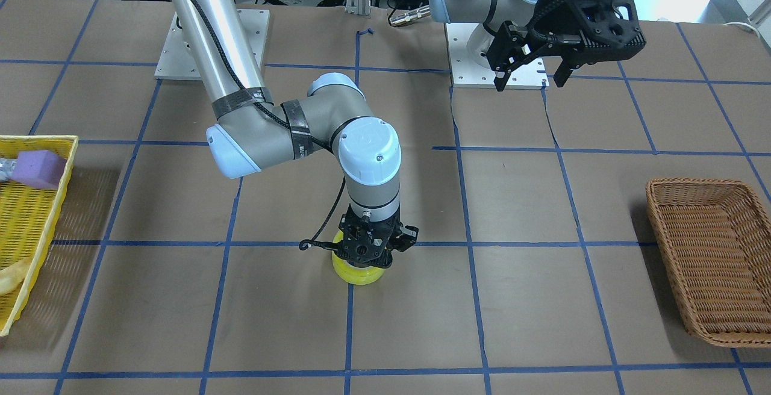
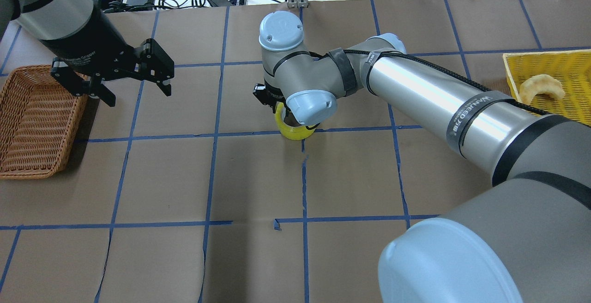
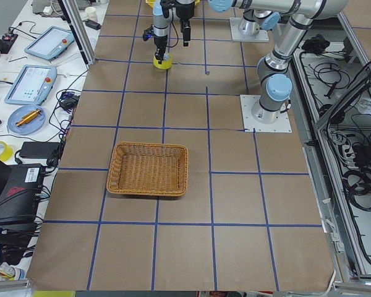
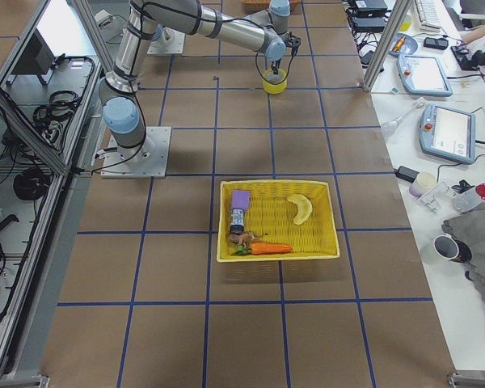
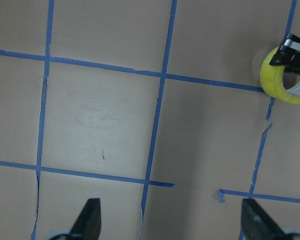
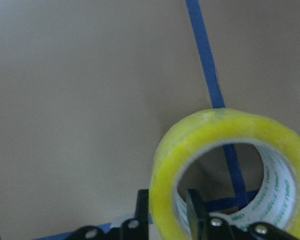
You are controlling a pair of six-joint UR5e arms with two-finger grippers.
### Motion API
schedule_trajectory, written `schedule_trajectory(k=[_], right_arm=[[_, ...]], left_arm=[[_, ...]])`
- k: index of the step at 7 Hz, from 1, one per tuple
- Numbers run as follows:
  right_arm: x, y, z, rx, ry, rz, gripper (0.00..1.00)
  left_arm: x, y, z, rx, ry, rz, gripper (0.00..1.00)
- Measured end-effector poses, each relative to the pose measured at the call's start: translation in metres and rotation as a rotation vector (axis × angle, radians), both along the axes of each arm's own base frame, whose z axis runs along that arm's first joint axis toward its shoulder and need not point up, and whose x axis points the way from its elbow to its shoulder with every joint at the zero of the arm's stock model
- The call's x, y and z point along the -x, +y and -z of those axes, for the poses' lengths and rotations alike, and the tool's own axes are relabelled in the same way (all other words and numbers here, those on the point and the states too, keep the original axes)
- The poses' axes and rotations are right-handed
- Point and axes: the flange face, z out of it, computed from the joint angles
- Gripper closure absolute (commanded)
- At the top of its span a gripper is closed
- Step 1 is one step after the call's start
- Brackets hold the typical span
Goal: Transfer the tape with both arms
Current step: 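Carry the tape roll to the table center and set it down, then reach the left gripper to the tape roll and grasp it while the right gripper withdraws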
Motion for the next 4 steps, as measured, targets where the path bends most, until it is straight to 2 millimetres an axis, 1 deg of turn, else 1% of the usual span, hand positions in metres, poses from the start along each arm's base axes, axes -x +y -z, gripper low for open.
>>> schedule_trajectory(k=[1,2,3,4], right_arm=[[0.0,0.002,-0.007,0.008,-0.002,-0.024,0.0],[0.007,0.002,-0.024,0.026,-0.008,-0.034,0.0],[0.03,-0.004,-0.05,0.039,-0.006,-0.032,0.0],[0.075,-0.014,-0.08,0.023,0.011,-0.026,0.0]], left_arm=[[-0.001,-0.001,-0.001,0.003,0.005,-0.002,0.0],[-0.001,-0.001,-0.002,0.004,0.01,-0.004,0.0],[-0.002,-0.001,-0.001,0.0,0.012,-0.007,0.0],[-0.003,-0.004,0.005,-0.013,0.014,-0.016,0.0]])
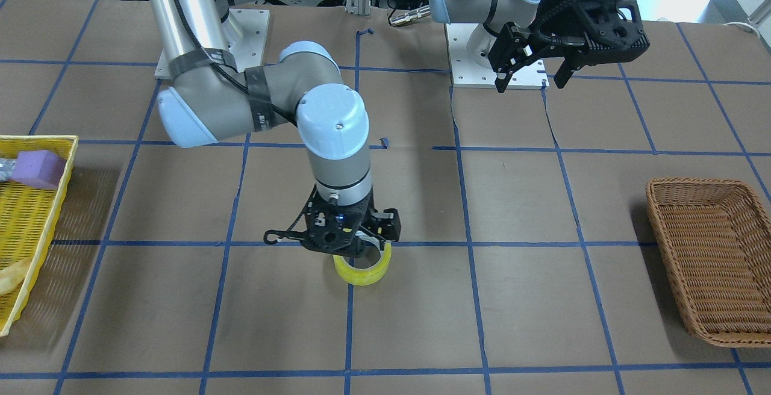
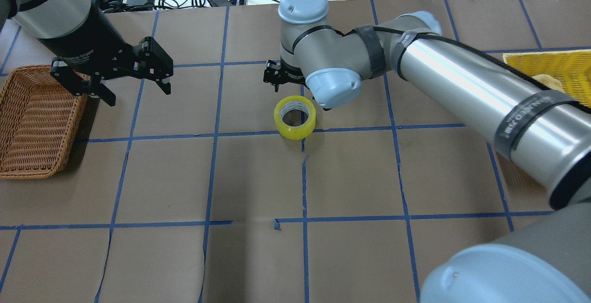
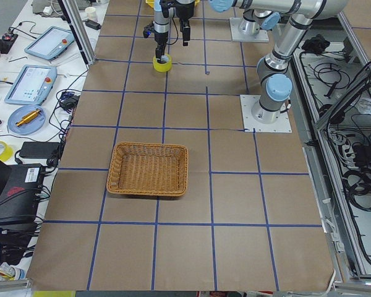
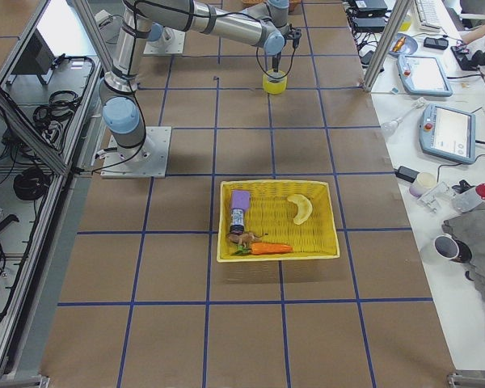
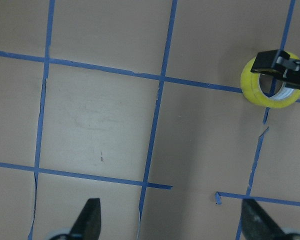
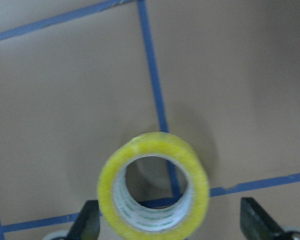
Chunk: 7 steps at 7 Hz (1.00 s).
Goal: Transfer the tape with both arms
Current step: 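Reach the left gripper to the tape roll and grasp it while the right gripper withdraws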
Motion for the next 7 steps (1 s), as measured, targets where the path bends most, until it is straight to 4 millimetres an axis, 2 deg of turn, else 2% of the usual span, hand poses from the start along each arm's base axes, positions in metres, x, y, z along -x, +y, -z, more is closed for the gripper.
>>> schedule_trajectory(k=[1,2,3,4,5,6,7], right_arm=[[0.054,-0.003,-0.033,-0.033,0.022,-0.022,0.0],[0.101,0.003,-0.063,-0.064,0.055,-0.081,0.0],[0.137,0.017,-0.088,-0.097,0.114,-0.141,0.0],[0.158,0.032,-0.102,-0.144,0.159,-0.162,0.0],[0.167,0.042,-0.105,-0.187,0.174,-0.147,0.0],[0.172,0.045,-0.106,-0.202,0.177,-0.117,0.0],[0.176,0.044,-0.105,-0.203,0.169,-0.101,0.0]], left_arm=[[0.001,-0.008,0.015,-0.031,0.003,-0.036,0.0],[0.006,-0.022,0.042,-0.066,0.016,-0.112,0.0],[0.027,-0.039,0.082,-0.094,0.034,-0.214,0.0],[0.059,-0.053,0.125,-0.108,0.037,-0.317,0.0],[0.094,-0.068,0.172,-0.109,0.036,-0.409,0.0],[0.121,-0.082,0.216,-0.112,0.051,-0.484,0.0],[0.14,-0.094,0.251,-0.114,0.089,-0.554,0.0]])
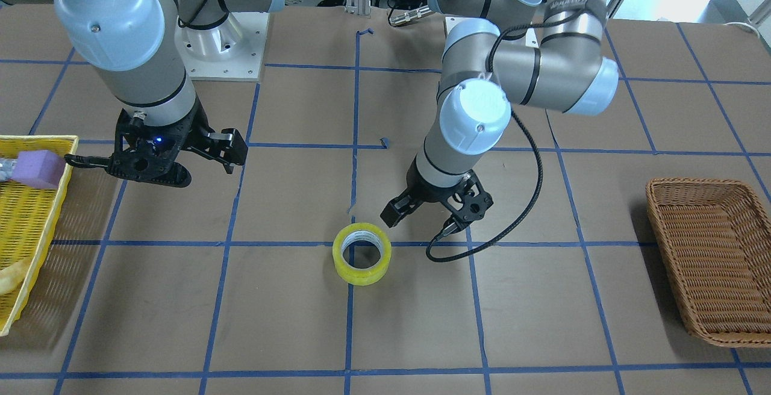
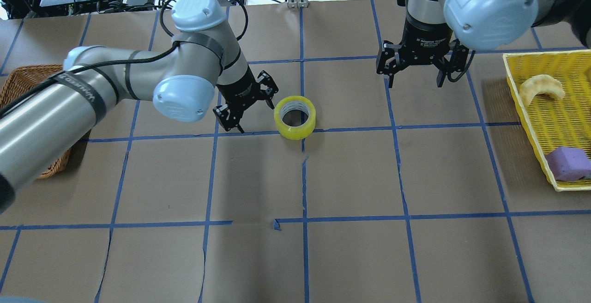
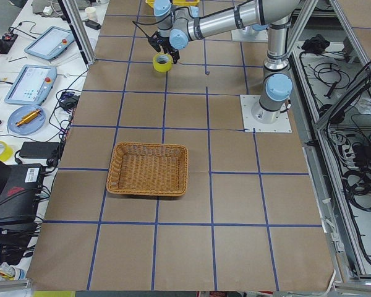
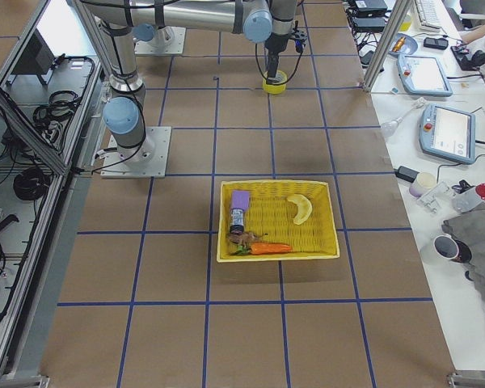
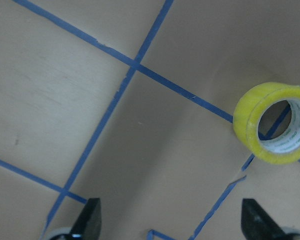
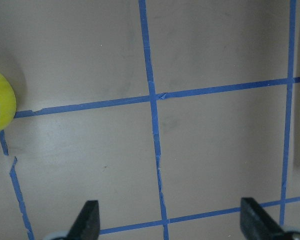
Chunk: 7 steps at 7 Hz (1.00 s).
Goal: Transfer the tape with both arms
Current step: 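Reach the left gripper to the tape roll and grasp it while the right gripper withdraws, then carry the tape roll with the left gripper into the wicker basket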
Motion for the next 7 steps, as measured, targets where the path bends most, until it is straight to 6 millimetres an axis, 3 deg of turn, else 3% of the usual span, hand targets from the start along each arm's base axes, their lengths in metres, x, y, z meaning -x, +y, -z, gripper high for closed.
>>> schedule_trajectory(k=[1,2,3,5,7], right_arm=[[0.005,-0.002,0.0,0.007,-0.006,-0.005,0.0],[0.012,-0.003,-0.003,0.015,-0.008,-0.017,0.0],[0.022,-0.003,-0.008,0.021,-0.008,-0.011,0.0],[0.03,0.001,-0.019,0.039,-0.017,-0.005,0.0],[0.028,0.006,-0.029,0.057,-0.025,-0.036,0.0]], left_arm=[[0.012,-0.01,0.025,0.014,0.029,-0.048,0.33],[0.02,-0.016,0.044,0.023,0.042,-0.068,0.59],[0.023,-0.02,0.06,0.022,0.046,-0.074,1.0],[0.027,-0.022,0.074,0.017,0.05,-0.067,1.0],[0.017,-0.035,0.046,0.088,0.06,0.062,1.0]])
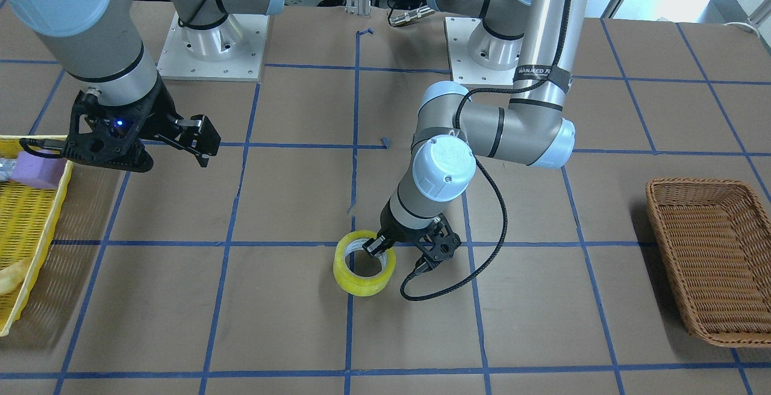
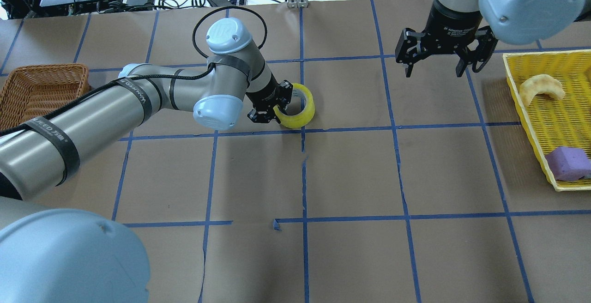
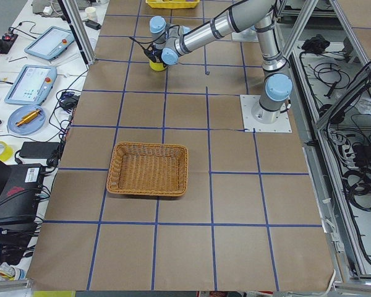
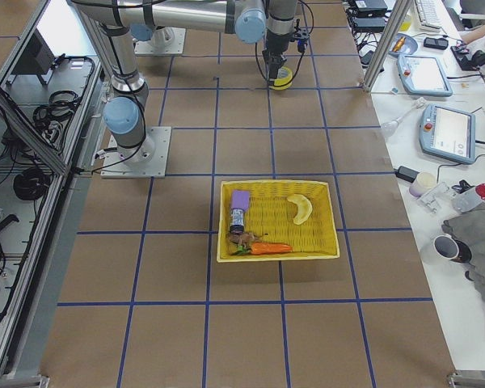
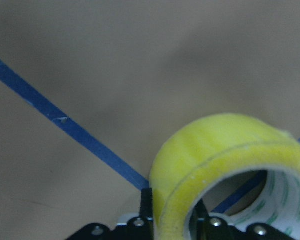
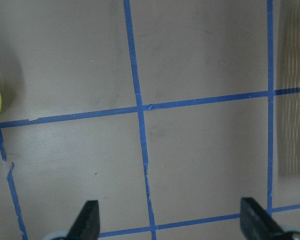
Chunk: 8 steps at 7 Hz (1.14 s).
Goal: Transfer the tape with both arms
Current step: 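Carry the tape roll with the left gripper into the wicker basket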
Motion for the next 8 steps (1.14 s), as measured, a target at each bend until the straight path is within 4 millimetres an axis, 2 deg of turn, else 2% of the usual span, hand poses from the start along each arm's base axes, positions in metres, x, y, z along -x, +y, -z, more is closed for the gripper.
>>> schedule_trajectory(k=[1,2,3,4,5,6,7,8], right_arm=[[-0.002,0.004,-0.005,0.006,-0.009,-0.049,0.0],[-0.004,0.008,-0.01,0.011,-0.014,-0.107,0.0],[-0.006,0.01,-0.014,0.014,-0.016,-0.148,0.0],[-0.007,0.011,-0.015,0.018,-0.016,-0.163,0.0],[-0.007,0.012,-0.016,0.017,-0.017,-0.17,0.0],[-0.009,0.012,-0.016,0.015,-0.024,-0.178,0.0],[-0.014,0.013,-0.016,0.017,-0.05,-0.189,0.0],[-0.018,0.014,-0.016,0.02,-0.08,-0.194,0.0]], left_arm=[[-0.03,-0.02,-0.025,0.036,-0.004,0.099,1.0],[-0.079,-0.04,-0.052,0.04,-0.014,0.204,1.0],[-0.143,-0.056,-0.079,0.037,-0.036,0.341,1.0],[-0.229,-0.067,-0.099,0.037,-0.07,0.495,1.0],[-0.315,-0.068,-0.109,0.034,-0.104,0.67,1.0],[-0.408,-0.064,-0.109,0.055,-0.17,0.88,1.0],[-0.496,-0.059,-0.099,0.091,-0.255,1.026,1.0],[-0.567,-0.053,-0.076,0.127,-0.316,1.098,1.0]])
